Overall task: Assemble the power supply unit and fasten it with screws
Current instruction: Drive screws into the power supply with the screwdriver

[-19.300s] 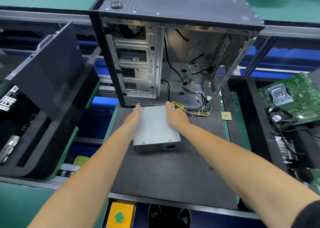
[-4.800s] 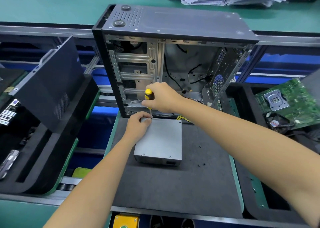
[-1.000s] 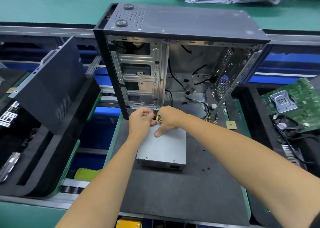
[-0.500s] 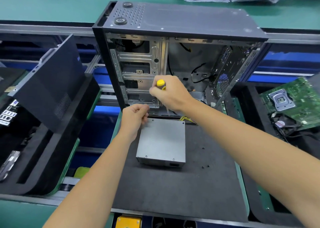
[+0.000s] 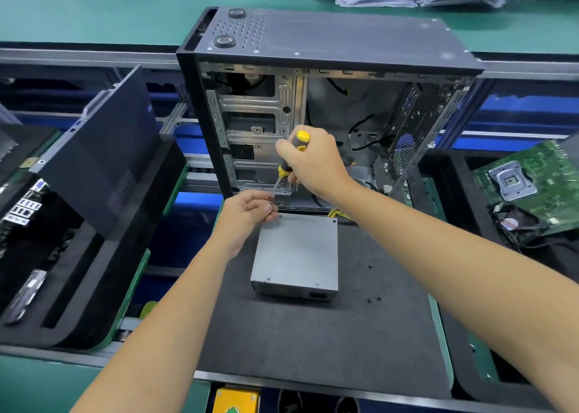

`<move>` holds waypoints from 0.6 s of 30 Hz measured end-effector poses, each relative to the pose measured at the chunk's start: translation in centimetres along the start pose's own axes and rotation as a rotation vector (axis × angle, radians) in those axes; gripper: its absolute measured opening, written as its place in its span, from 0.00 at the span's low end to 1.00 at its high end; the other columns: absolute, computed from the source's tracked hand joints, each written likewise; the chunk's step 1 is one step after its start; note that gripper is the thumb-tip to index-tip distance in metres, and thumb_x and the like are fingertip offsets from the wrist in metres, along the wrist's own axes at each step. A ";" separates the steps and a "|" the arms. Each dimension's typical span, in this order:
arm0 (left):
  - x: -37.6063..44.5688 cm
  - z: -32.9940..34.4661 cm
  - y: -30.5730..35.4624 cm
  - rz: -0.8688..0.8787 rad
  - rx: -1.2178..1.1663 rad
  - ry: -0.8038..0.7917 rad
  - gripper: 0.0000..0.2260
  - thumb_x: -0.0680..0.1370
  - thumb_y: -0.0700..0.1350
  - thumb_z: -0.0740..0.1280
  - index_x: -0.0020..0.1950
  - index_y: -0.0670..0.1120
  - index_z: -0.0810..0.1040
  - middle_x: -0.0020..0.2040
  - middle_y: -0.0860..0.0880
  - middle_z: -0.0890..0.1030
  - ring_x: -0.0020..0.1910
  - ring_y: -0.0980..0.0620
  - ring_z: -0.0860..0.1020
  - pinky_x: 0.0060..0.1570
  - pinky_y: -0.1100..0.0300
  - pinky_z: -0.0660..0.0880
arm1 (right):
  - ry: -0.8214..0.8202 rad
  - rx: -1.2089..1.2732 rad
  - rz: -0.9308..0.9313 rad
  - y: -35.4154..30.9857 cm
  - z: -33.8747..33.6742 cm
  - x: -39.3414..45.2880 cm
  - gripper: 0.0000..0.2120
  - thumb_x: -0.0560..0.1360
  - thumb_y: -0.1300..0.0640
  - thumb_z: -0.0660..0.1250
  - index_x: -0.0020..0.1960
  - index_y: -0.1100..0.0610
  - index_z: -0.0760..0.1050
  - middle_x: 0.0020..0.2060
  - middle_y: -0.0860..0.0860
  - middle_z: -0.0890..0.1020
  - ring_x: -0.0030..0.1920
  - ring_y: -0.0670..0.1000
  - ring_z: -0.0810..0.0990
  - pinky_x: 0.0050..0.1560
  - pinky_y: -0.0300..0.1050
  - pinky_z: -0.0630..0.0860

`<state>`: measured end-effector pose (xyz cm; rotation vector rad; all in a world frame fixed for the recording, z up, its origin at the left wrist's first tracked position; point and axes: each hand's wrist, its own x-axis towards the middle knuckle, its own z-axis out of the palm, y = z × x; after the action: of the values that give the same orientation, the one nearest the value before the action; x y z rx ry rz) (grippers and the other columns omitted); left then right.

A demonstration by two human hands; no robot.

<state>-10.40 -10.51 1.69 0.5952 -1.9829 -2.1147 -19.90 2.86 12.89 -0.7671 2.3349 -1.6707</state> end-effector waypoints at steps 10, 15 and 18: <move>0.4 0.1 0.1 0.028 -0.019 0.001 0.11 0.78 0.31 0.64 0.51 0.44 0.81 0.43 0.46 0.85 0.47 0.48 0.84 0.47 0.63 0.79 | -0.022 -0.010 0.020 0.6 -0.1 0.0 0.13 0.77 0.57 0.64 0.44 0.69 0.72 0.35 0.63 0.81 0.23 0.44 0.77 0.26 0.40 0.76; 0.4 0.0 0.3 0.040 -0.025 -0.007 0.11 0.77 0.30 0.64 0.50 0.44 0.81 0.42 0.46 0.85 0.46 0.47 0.84 0.46 0.64 0.79 | -0.027 -0.002 0.017 0.8 -0.2 0.2 0.14 0.77 0.58 0.64 0.43 0.70 0.71 0.36 0.65 0.81 0.24 0.44 0.77 0.26 0.37 0.75; 0.5 0.1 0.5 0.041 -0.001 -0.012 0.11 0.77 0.31 0.65 0.49 0.45 0.81 0.42 0.47 0.85 0.46 0.47 0.84 0.46 0.63 0.79 | -0.029 -0.021 0.010 0.9 -0.2 0.2 0.13 0.77 0.57 0.64 0.44 0.69 0.72 0.36 0.63 0.82 0.24 0.43 0.77 0.26 0.37 0.74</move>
<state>-11.00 -10.68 2.14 0.5379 -1.9833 -2.0998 -20.41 3.09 12.20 -0.7777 2.3367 -1.6220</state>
